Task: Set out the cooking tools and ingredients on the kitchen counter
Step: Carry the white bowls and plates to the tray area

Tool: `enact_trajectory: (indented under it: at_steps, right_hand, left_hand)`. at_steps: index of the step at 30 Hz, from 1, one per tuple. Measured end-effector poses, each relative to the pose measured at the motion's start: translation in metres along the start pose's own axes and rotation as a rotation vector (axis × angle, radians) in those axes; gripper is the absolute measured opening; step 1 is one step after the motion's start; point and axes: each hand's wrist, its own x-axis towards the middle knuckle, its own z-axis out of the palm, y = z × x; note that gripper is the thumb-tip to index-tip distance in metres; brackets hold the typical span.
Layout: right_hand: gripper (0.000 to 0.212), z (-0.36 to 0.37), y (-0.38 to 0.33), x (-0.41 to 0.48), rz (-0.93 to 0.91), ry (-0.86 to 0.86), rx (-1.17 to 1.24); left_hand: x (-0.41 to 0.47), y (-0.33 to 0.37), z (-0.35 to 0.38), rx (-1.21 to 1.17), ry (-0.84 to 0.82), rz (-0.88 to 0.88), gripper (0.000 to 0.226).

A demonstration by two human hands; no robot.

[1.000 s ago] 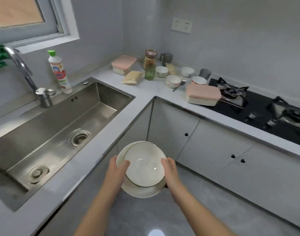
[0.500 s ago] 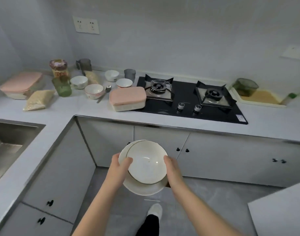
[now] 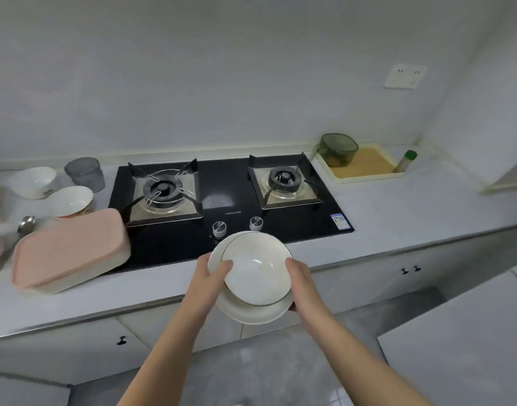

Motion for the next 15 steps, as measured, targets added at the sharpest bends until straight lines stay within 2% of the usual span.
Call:
enact_trajectory:
  at_steps: [2, 6, 15]
  right_hand:
    - [0.038, -0.022, -0.006, 0.019, 0.005, 0.036, 0.037]
    - [0.039, -0.07, -0.018, 0.06, 0.03, 0.118, 0.073]
    - [0.037, -0.215, -0.031, 0.14, 0.085, 0.211, 0.131]
  left_hand:
    - [0.021, 0.012, 0.027, 0.021, -0.054, 0.011, 0.058]
    - [0.063, 0.021, 0.084, 0.069, -0.14, -0.012, 0.04]
    - [0.126, 0.026, 0.246, 0.126, -0.281, -0.052, 0.054]
